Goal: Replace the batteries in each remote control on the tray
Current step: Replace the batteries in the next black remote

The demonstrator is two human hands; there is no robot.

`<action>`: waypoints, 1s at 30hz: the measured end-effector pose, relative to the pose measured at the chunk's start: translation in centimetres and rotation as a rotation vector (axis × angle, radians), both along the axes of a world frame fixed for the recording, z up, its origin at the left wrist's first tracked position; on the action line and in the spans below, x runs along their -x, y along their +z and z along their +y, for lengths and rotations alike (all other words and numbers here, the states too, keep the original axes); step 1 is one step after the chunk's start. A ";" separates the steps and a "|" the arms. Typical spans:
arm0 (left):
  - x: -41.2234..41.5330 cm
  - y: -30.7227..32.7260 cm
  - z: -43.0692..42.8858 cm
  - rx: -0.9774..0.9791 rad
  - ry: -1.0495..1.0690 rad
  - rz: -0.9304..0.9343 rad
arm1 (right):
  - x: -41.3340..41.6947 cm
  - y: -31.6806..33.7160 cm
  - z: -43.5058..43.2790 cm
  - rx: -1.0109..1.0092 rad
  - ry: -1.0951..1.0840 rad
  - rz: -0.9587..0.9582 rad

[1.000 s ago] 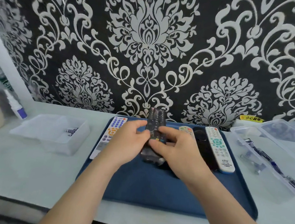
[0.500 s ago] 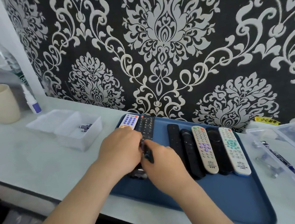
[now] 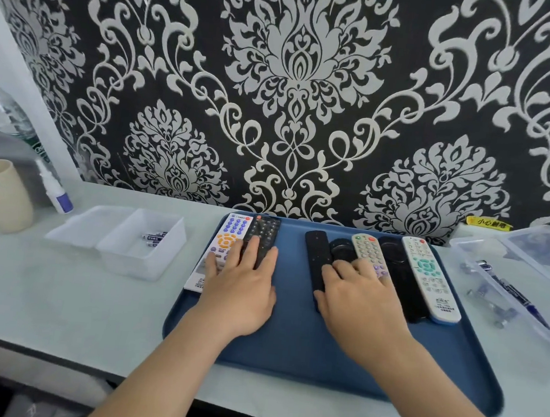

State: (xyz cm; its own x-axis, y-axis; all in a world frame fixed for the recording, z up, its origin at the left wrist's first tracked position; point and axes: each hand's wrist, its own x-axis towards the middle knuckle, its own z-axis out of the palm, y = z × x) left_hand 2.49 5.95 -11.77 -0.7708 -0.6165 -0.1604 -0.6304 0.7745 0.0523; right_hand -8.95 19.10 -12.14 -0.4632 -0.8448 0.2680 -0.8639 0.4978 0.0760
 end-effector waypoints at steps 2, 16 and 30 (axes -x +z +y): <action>0.1 0.0 0.1 -0.005 0.009 -0.005 | -0.2 -0.7 -0.3 0.044 0.029 0.028; 1.2 1.9 2.2 0.055 -0.138 0.479 | -0.7 1.0 -0.8 0.147 -0.028 -0.084; 4.8 3.1 6.0 -0.908 0.068 1.089 | 2.6 4.2 2.0 0.905 -0.064 -1.719</action>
